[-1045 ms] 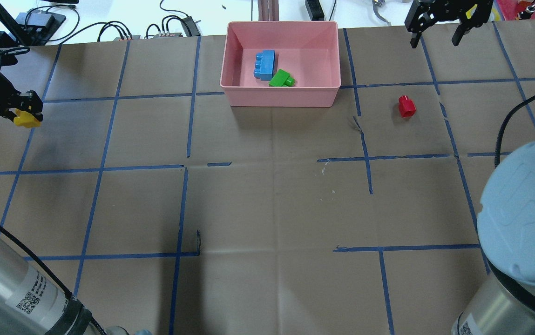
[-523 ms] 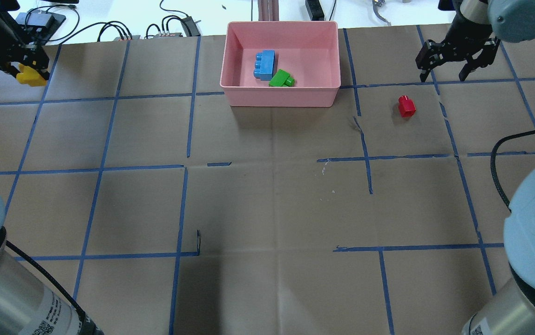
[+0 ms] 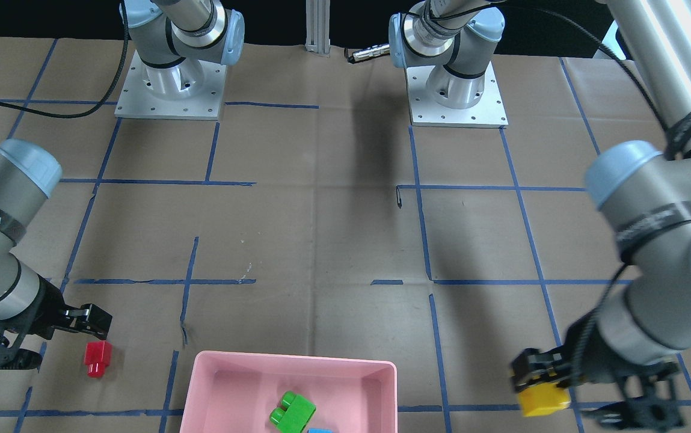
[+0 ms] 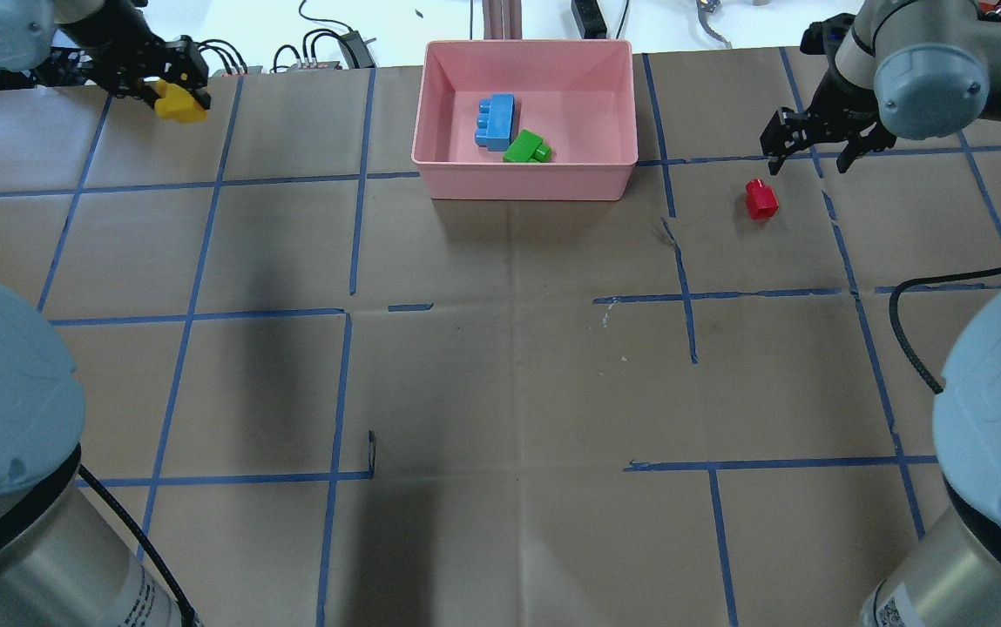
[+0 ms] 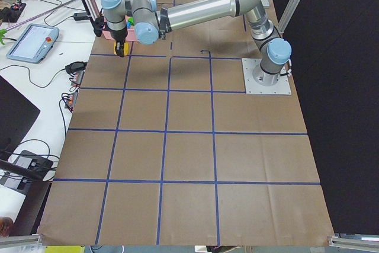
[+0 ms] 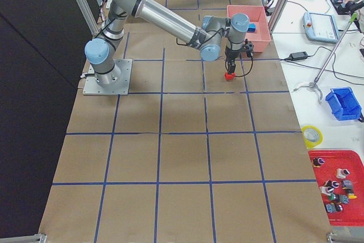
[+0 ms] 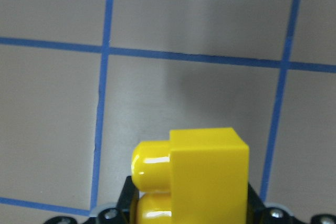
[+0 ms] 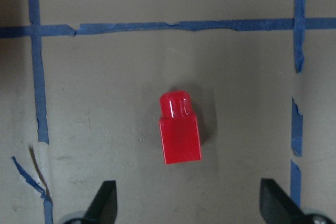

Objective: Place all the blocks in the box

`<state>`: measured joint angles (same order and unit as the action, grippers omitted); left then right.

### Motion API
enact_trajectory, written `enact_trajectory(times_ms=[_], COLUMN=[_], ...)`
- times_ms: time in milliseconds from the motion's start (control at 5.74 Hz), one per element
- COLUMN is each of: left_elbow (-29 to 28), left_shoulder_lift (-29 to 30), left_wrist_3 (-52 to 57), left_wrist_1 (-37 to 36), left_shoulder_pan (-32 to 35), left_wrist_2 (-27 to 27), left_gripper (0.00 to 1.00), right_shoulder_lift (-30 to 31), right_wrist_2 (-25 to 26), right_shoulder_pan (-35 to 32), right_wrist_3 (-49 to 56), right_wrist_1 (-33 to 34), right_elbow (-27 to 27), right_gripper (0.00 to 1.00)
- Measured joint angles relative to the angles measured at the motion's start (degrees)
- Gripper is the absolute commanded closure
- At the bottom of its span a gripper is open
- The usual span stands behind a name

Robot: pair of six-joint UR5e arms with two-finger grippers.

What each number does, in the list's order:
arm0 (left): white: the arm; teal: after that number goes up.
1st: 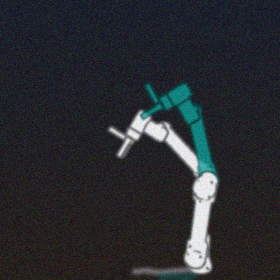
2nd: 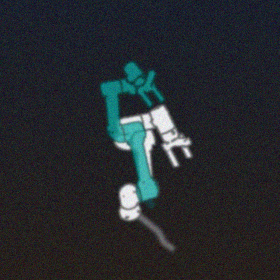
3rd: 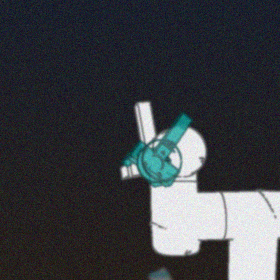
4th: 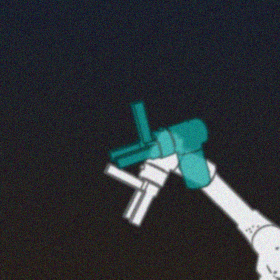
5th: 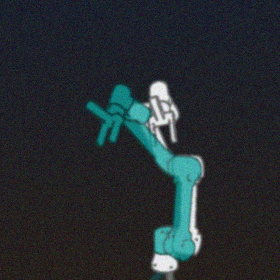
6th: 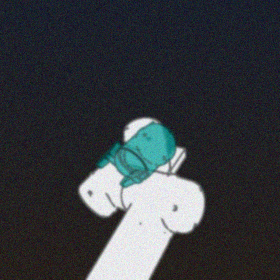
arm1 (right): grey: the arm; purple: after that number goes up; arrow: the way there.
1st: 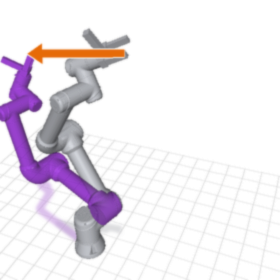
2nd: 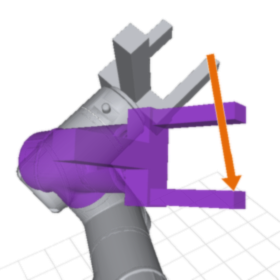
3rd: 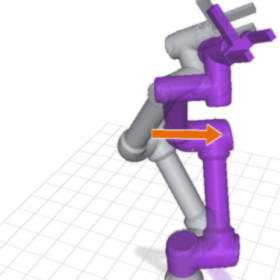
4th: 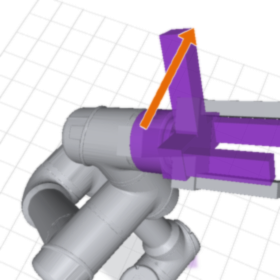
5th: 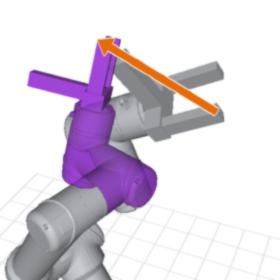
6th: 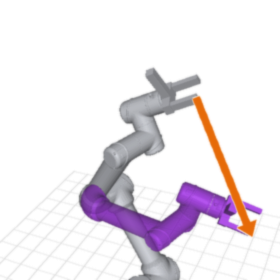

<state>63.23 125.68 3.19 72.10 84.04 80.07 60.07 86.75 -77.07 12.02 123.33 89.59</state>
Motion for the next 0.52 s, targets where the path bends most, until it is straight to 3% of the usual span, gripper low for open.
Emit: enact_trajectory(times_ms=[523], left_elbow=[-5.16], left_shoulder_lift=[6.05], left_wrist_3=[-19.81], left_wrist_1=[-8.05], left_shoulder_pan=[14.83], left_wrist_2=[-0.14], left_gripper=[0.78], right_shoulder_lift=[-3.46], right_wrist_2=[-0.58], right_shoulder_pan=[-0.10], right_wrist_3=[0.15], right_wrist_1=[7.35], right_elbow=[1.98], right_gripper=[0.06])
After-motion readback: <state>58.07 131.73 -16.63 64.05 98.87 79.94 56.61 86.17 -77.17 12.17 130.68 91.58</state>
